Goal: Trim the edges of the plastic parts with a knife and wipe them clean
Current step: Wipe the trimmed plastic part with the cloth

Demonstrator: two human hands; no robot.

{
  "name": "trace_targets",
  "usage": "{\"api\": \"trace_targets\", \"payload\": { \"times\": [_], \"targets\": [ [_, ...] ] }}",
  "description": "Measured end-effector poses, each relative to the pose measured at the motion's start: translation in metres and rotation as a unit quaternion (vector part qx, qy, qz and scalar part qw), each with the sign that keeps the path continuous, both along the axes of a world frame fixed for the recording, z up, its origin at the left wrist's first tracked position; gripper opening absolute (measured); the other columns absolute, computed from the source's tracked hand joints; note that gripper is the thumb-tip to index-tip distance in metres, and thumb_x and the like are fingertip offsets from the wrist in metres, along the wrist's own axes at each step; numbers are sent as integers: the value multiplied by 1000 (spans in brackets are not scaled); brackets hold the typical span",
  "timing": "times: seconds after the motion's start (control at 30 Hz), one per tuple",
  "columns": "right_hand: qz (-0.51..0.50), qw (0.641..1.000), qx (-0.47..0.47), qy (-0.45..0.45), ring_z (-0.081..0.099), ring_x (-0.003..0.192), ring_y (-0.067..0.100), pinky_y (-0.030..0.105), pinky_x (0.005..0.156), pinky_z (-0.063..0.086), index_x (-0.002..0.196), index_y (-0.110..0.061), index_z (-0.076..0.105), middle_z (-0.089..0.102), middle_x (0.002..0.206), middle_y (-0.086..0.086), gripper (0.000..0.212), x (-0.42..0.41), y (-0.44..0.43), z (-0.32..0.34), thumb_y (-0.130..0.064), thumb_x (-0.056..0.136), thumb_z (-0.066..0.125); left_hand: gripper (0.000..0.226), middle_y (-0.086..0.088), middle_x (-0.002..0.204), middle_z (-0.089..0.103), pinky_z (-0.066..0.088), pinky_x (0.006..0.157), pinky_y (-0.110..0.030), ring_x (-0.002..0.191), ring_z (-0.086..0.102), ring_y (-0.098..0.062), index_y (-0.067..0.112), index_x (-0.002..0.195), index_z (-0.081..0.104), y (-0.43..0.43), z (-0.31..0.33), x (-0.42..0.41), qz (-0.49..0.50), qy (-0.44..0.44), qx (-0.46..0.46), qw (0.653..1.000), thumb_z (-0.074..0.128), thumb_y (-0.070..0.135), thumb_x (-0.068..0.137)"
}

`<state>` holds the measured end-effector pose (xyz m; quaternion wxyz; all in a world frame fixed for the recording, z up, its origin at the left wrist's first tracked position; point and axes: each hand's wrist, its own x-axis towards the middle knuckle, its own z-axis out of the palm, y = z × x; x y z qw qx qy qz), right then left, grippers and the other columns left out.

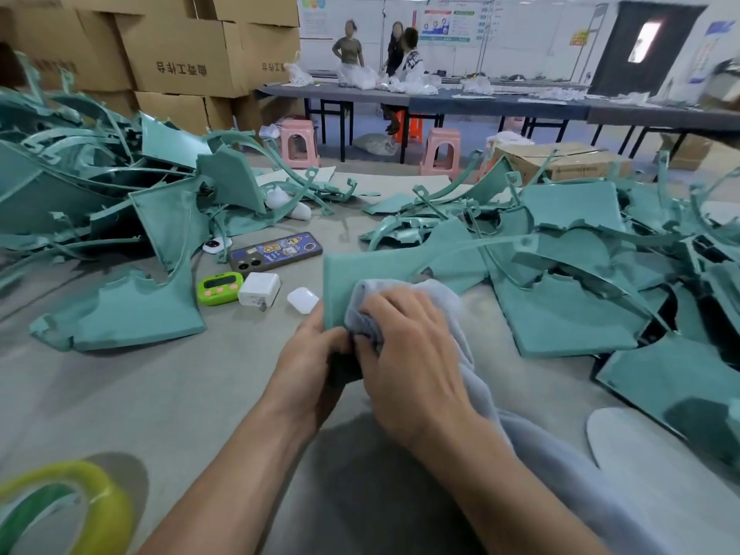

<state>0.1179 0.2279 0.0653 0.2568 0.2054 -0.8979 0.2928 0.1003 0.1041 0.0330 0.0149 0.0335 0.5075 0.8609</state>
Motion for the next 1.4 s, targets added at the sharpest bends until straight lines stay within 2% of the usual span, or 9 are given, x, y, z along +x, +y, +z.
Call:
{"api": "trace_targets", "payload": {
  "times": [0.2,0.33,0.5,0.57,0.7,0.8,0.93,1.17,1.4],
  "targets": [
    [-56,995,-69,49,52,82,23,36,74,40,80,-13,60,58,90,2,16,-29,-15,-5,-12,95,66,75,-18,96,66,49,61,-33,77,64,-27,15,113,73,-8,0,-2,-64,-22,42,997,41,-11,51],
    [-161,966,-197,-52,46,74,14,29,67,26,79,-19,59,50,85,-6,19,-52,-10,9,-21,98,60,77,-19,98,69,53,65,-34,77,64,-29,15,118,70,-4,0,0,-70,-14,-1,997,40,-13,52],
    [68,995,-67,-19,48,71,15,35,63,39,69,-7,59,55,79,0,18,-19,-32,4,4,79,68,49,-8,100,73,56,77,-33,93,70,-24,30,104,77,-7,-1,-1,-56,-10,19,998,37,2,103],
    [35,999,-38,-11,53,75,20,36,68,43,74,-10,60,58,86,3,17,-37,-24,12,-1,86,67,61,-12,88,69,53,63,-35,77,63,-30,28,98,78,-5,1,-1,-27,-20,-1,999,39,-16,82],
    [-99,990,-96,-19,48,72,19,33,68,36,72,-19,53,54,83,1,27,-71,-4,26,-14,98,57,83,-34,103,63,42,84,-50,89,60,-40,10,121,67,-5,7,4,-39,15,-13,999,37,-13,47],
    [-170,978,-115,-30,47,57,15,25,53,37,68,-9,58,59,68,2,28,-92,17,31,-14,96,57,86,-39,111,61,33,85,-51,96,59,-43,9,125,65,-7,5,1,-32,30,-48,998,38,-12,46],
    [-210,968,-131,-36,48,49,10,12,43,34,63,-6,58,58,57,1,31,-110,57,35,-10,94,60,84,-18,100,69,37,68,-35,87,58,-30,17,120,71,-9,-1,-3,10,49,-79,996,40,-9,46],
    [-275,957,-89,-31,45,50,18,28,46,32,63,-5,56,52,54,7,30,-123,123,30,-9,92,61,85,-20,109,72,38,74,-37,94,62,-34,17,119,72,-12,-2,-6,32,39,-94,994,42,-9,44],
    [-328,916,-224,-50,43,46,16,18,44,37,52,-15,56,49,46,-5,31,-104,144,20,-16,79,72,71,-11,119,73,60,71,-37,96,72,-29,12,127,64,-34,6,-15,135,-64,97,984,34,-15,68]
  ]
}}
